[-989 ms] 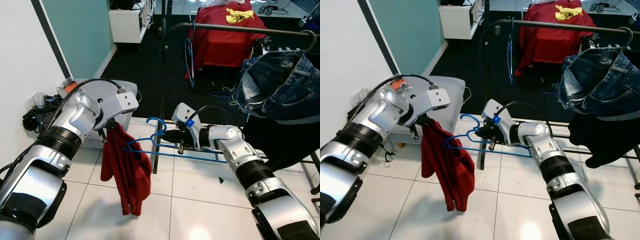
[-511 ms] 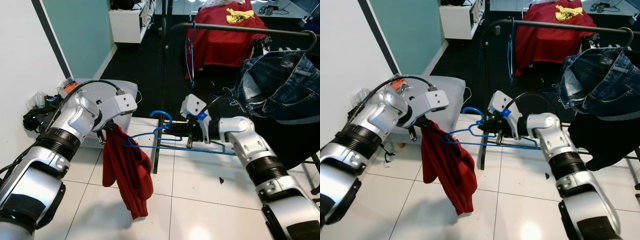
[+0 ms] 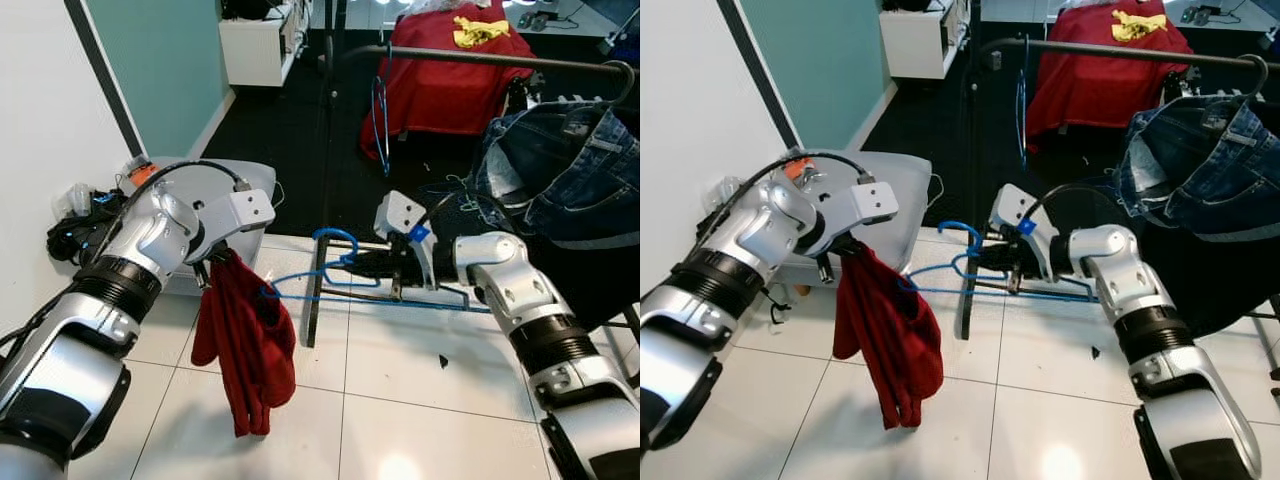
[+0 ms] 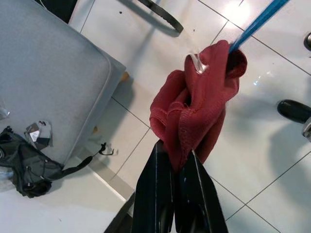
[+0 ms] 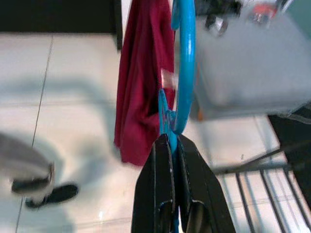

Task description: Hang hanger

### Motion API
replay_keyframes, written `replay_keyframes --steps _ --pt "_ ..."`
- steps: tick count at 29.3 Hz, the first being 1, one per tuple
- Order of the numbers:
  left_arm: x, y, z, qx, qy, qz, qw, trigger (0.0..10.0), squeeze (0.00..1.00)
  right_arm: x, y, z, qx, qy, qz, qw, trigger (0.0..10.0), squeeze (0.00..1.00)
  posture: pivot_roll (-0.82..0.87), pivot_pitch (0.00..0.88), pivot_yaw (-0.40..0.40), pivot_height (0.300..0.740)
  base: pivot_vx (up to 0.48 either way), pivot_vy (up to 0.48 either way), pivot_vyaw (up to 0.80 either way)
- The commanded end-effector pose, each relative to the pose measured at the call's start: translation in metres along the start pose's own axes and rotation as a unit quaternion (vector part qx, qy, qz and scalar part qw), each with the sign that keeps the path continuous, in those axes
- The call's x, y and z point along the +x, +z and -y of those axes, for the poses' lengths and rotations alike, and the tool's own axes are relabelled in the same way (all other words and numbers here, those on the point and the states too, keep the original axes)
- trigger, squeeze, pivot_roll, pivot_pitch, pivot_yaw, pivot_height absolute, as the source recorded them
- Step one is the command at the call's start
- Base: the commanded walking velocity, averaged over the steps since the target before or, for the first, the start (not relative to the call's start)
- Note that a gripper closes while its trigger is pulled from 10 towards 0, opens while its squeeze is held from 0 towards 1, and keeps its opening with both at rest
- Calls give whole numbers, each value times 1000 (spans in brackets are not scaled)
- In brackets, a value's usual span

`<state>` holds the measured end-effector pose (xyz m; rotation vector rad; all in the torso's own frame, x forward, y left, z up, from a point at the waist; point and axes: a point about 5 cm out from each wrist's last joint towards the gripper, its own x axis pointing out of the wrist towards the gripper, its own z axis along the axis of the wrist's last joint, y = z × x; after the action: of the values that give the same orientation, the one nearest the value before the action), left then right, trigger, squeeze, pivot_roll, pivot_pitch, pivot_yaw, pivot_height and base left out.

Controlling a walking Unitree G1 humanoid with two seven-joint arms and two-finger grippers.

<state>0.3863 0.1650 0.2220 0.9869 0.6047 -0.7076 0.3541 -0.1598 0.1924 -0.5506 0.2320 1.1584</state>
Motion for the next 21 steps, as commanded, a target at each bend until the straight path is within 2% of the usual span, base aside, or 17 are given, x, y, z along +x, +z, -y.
replay_keyframes --steps 1,12,15,21 --pt "-3 -3 -1 2 1 -5 1000 10000 0 2 -7 -3 -4 3 -19 1000 10000 0 -4 125 27 740 0 0 0" --pt "-5 1 -1 0 -5 2 1000 10000 0 5 -14 -3 1 -14 -26 1000 10000 0 -1 132 26 740 0 0 0" --pt "-6 5 1 1 -14 16 1000 10000 0 5 -13 -3 6 -17 -15 1000 10000 0 1 135 26 740 0 0 0" --pt "-3 7 5 3 -18 21 1000 10000 0 8 -5 -9 23 22 19 999 10000 0 -1 137 26 740 0 0 0"
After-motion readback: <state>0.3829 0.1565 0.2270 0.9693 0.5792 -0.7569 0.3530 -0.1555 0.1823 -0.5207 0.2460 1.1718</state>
